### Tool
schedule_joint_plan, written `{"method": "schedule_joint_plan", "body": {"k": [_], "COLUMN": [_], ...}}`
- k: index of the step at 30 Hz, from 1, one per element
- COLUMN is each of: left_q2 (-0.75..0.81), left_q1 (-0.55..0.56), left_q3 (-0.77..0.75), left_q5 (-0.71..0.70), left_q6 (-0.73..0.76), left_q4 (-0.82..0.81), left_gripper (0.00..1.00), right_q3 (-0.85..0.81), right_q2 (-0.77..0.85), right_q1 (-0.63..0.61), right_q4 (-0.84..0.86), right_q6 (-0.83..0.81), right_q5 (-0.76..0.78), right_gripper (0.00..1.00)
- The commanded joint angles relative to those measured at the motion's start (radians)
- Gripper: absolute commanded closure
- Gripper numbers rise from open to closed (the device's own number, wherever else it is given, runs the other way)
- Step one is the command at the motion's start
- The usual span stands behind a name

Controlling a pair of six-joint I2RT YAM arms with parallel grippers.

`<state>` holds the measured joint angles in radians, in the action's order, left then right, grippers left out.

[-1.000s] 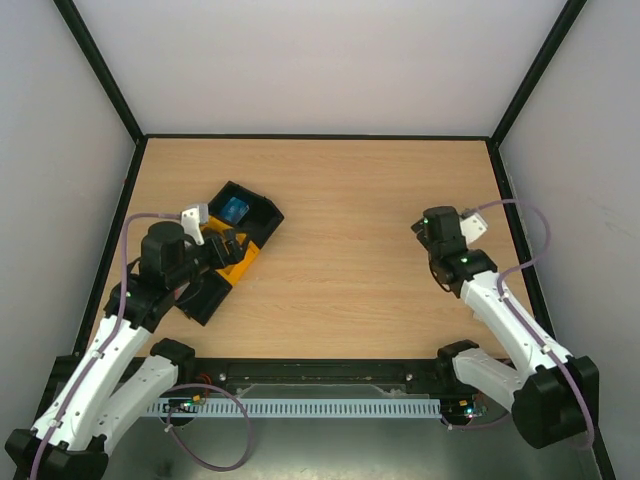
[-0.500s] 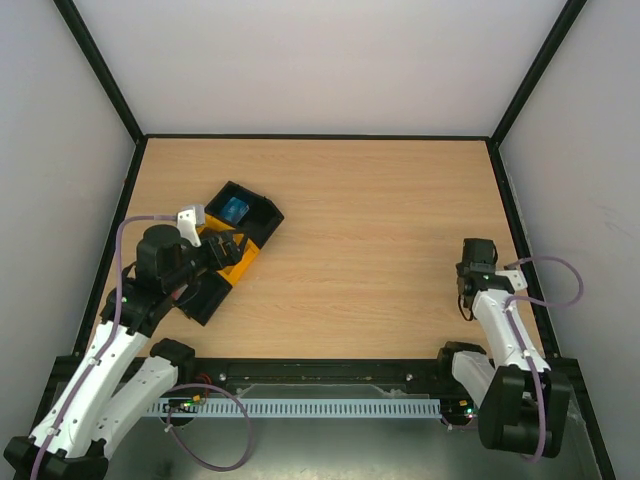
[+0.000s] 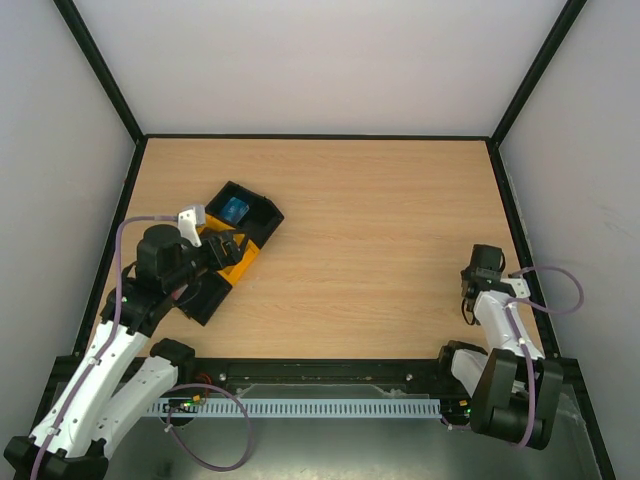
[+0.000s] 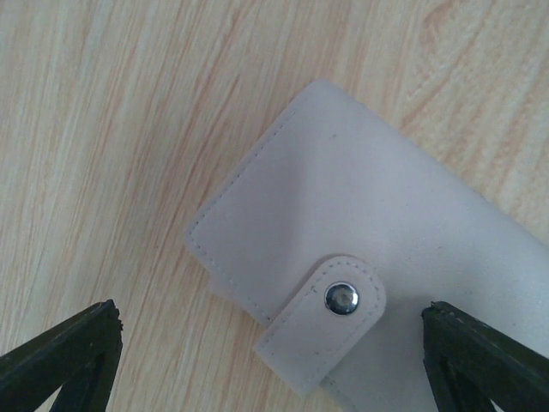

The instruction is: Take the credit cards out of the card holder

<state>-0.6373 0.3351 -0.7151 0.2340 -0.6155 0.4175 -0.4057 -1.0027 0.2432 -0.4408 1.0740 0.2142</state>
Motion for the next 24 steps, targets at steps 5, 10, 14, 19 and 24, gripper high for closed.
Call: {"method": "schedule_joint_plan", "body": {"k": [5,10,14,19,24], "left_q2": [0.011,0.026,0.032,0.032,0.033], "left_q1": [-0.005,-0.005,-0.005,-0.005,-0.005], "left_q3": [0.026,0.037,0.039,0.053,0.061], "left_q5": [0.026,0.022,0.019,0.020,0.021], "left_q6": [-0.040,-0.049,-0.052,-0.054,-0.061], "left_q4": [-0.020,-0.022,-0.023,-0.033,-0.042], "left_gripper": [0.00,0.00,0.00,0.00,0.00], "right_q3": [0.034,0.015,0.011,0.005,0.003], "right_q2": [-0.046,-0.093,-0.096,-0.106,-0.148], "right_q1": [0.007,0.007,0.007,0.005,0.005], "right_q4": [0.155,0.189,0.206,0.225,0.232], "right_q6": [-0.093,-0.171,-0.199,-0.255,-0.283], "right_q5": [-0.098,-0.165,-0.192,-0.267,-0.323], "right_gripper": [0.11,0.08,0.09,0.10,0.11]}}
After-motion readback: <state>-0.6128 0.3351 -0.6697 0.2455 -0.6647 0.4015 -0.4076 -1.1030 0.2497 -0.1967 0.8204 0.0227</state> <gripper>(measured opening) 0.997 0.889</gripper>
